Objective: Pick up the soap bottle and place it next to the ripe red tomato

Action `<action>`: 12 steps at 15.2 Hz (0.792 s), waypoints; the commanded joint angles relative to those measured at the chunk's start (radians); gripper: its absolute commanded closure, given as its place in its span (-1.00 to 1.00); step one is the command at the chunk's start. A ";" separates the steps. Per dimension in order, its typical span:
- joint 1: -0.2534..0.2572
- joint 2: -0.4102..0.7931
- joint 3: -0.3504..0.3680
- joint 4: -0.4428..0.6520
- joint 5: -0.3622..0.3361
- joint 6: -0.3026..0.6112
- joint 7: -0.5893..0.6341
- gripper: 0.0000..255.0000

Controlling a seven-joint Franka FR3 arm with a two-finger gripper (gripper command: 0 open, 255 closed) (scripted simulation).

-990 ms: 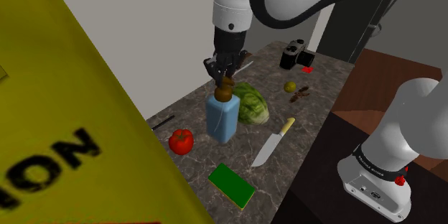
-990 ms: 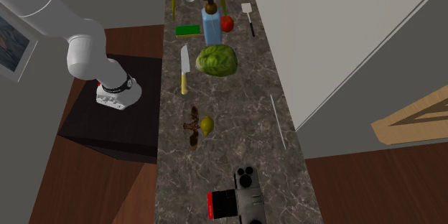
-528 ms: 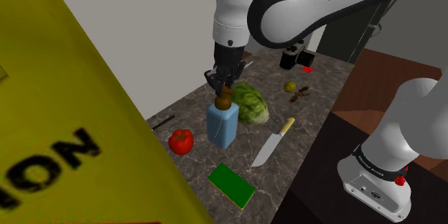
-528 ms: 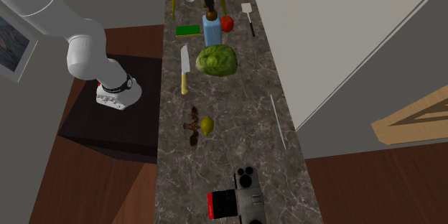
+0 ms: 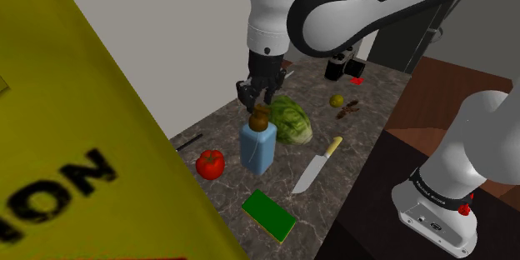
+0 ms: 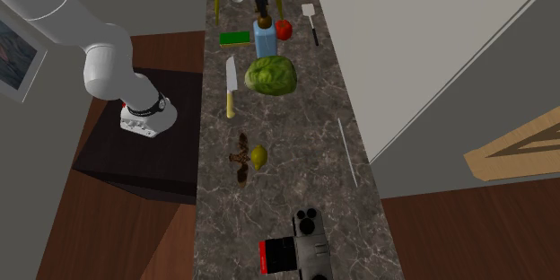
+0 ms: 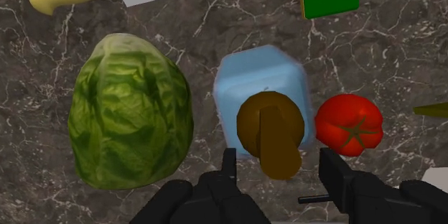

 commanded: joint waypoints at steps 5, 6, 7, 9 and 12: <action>0.000 0.000 0.000 0.000 0.000 0.000 0.000 -1.00; 0.001 -0.014 -0.002 0.020 0.005 -0.033 -0.004 -1.00; 0.001 -0.027 -0.003 0.041 0.010 -0.066 -0.008 -1.00; 0.002 -0.046 -0.006 0.082 0.017 -0.126 -0.013 -1.00; 0.002 -0.046 -0.006 0.082 0.017 -0.126 -0.013 -1.00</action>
